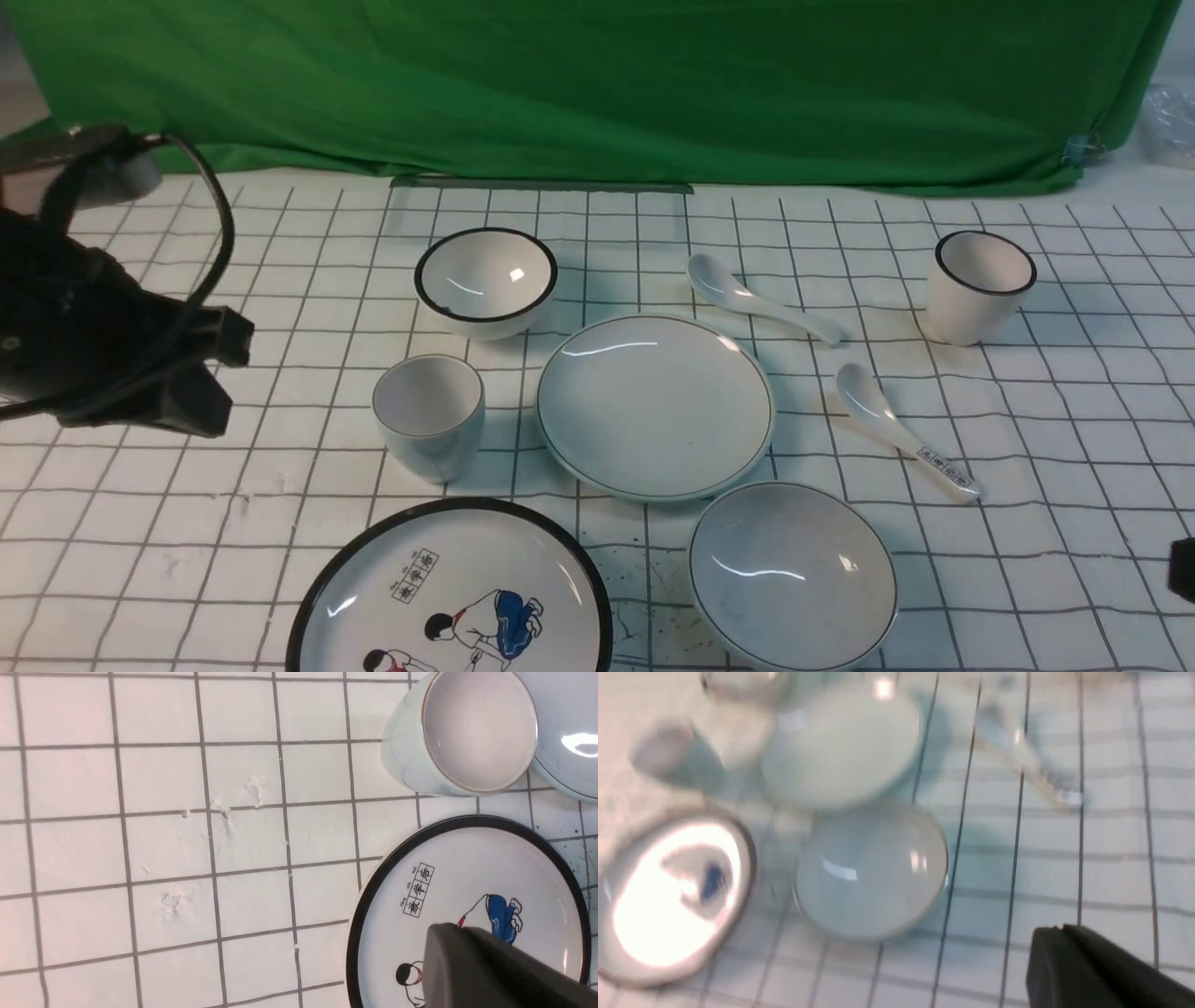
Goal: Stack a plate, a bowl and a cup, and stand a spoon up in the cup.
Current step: Use the right arm to grab a blue rice bowl
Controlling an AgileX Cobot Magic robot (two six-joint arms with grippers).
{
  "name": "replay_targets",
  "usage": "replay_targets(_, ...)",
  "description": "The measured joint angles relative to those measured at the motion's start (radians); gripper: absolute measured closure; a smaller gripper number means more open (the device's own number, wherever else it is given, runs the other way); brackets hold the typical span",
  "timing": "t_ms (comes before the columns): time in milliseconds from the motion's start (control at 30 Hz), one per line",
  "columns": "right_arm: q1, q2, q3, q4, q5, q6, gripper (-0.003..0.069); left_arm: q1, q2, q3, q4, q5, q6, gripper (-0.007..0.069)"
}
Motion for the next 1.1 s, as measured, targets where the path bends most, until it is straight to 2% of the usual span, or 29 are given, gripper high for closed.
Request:
replay_targets(100,0.008,0.169,-0.081,-0.001,0.036,-0.038,0.0547,0.0,0.0,0.0,0.0,0.009,0.006,0.062)
replay_targets(133,0.018,0.333,-0.15,-0.004,0.043,-0.077,0.0455,0.0,0.0,0.0,0.0,0.018,0.006,0.062)
replay_targets(167,0.018,0.347,-0.15,-0.004,0.043,-0.08,0.0445,0.0,0.0,0.0,0.0,0.02,0.006,0.062)
replay_targets(267,0.057,0.544,-0.237,-0.013,0.035,-0.102,0.0301,0.0,0.0,0.001,-0.001,0.03,0.006,0.062)
replay_targets(333,0.091,0.652,-0.277,-0.03,0.012,-0.105,0.0232,0.0,0.0,0.008,-0.002,0.03,0.006,0.062)
replay_targets(400,0.121,0.753,-0.308,-0.039,-0.018,-0.105,0.0193,0.0,0.0,0.022,-0.005,0.03,0.008,0.062)
replay_targets(567,0.136,0.9,-0.329,-0.044,-0.051,-0.105,0.0173,0.0,0.0,0.048,-0.001,0.027,0.009,0.062)
replay_targets(700,0.136,0.979,-0.329,-0.038,-0.086,-0.105,0.0174,0.0,0.0,0.05,-0.001,0.013,0.009,0.062)
replay_targets(767,0.136,1.01,-0.329,-0.019,-0.099,-0.105,0.0193,0.0,0.0,0.05,-0.001,0.007,0.01,0.062)
replay_targets(800,0.136,1.032,-0.329,-0.003,-0.109,-0.105,0.0236,0.0,0.0,0.05,-0.001,0.0,0.013,0.062)
replay_targets(833,0.136,1.032,-0.329,0.0,-0.11,-0.105,0.0236,0.0,0.0,0.05,-0.001,0.0,0.013,0.062)
replay_targets(867,0.136,1.047,-0.333,0.015,-0.112,-0.111,0.0327,0.0,0.0,0.05,-0.001,-0.001,0.019,0.062)
replay_targets(900,0.137,1.047,-0.333,0.017,-0.112,-0.113,0.034,0.0,0.0,0.05,-0.001,-0.001,0.022,0.062)
replay_targets(933,0.137,1.05,-0.336,0.023,-0.108,-0.134,0.0447,0.0,0.0,0.05,-0.001,-0.001,0.027,0.062)
replay_targets(967,0.137,1.042,-0.343,0.032,-0.104,-0.139,0.0511,0.0,0.0,0.05,-0.002,-0.001,0.029,0.062)
replay_targets(1100,0.137,1.013,-0.374,0.04,-0.064,-0.146,0.0575,0.0,0.0,0.05,-0.007,-0.012,0.03,0.062)
